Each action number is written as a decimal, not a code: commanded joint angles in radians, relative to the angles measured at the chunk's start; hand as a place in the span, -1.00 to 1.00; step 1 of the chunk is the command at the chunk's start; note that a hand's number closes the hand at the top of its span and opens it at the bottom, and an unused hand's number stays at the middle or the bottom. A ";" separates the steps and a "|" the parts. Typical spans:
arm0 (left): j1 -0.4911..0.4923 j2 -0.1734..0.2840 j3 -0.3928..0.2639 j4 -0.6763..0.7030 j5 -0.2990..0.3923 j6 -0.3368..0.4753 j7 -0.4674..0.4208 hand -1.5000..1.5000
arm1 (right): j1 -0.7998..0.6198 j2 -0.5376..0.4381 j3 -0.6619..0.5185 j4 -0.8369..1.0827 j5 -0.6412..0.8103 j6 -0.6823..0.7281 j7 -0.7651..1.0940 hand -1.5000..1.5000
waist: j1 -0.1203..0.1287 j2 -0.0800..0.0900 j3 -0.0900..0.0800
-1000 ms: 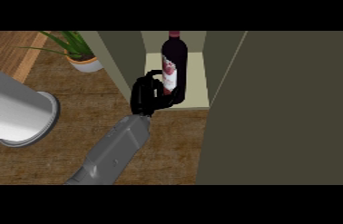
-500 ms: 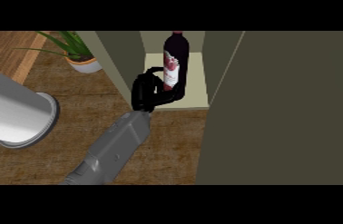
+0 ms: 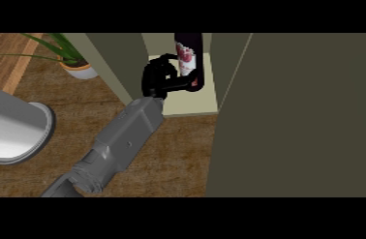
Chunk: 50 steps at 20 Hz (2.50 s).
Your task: Pick up the wine, place it into the cabinet and close the cabinet
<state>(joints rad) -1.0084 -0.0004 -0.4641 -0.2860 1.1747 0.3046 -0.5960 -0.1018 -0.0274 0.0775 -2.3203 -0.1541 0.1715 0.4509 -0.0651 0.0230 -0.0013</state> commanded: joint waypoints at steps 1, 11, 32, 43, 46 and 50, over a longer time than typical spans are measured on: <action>-0.071 0.000 0.030 0.006 0.041 0.001 0.022 1.00 | -0.022 0.008 0.033 -0.034 0.011 -0.022 0.051 -1.00 | -0.008 -0.004 0.000; 0.036 0.000 -0.078 -0.020 0.091 -0.028 -0.048 1.00 | 0.005 0.008 0.033 -0.018 -0.006 0.005 0.004 -1.00 | -0.047 0.004 -0.001; 0.016 0.000 -0.178 -0.114 0.342 0.102 -0.154 -1.00 | -0.027 0.002 0.026 0.057 -0.026 0.031 -0.034 -1.00 | -0.075 0.013 0.000; -0.035 0.000 -0.295 -0.030 0.306 0.180 -0.175 -1.00 | 0.012 -0.006 0.024 -0.006 -0.057 0.036 -0.012 -1.00 | -0.074 0.010 0.001; -0.052 0.000 -0.333 -0.057 0.293 0.196 -0.179 -1.00 | -0.034 0.010 0.047 0.009 -0.020 0.010 0.001 -1.00 | -0.066 0.010 0.000; -0.040 0.000 -0.343 -0.082 0.306 0.185 -0.182 -1.00 | -0.077 -0.003 0.008 0.067 -0.022 0.018 -0.021 -1.00 | -0.046 0.009 0.001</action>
<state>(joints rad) -1.0746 0.0001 -0.7793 -0.3318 1.4761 0.4806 -0.7539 -0.1368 -0.0226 0.1081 -2.2951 -0.1772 0.1858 0.4429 -0.1216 0.0320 -0.0008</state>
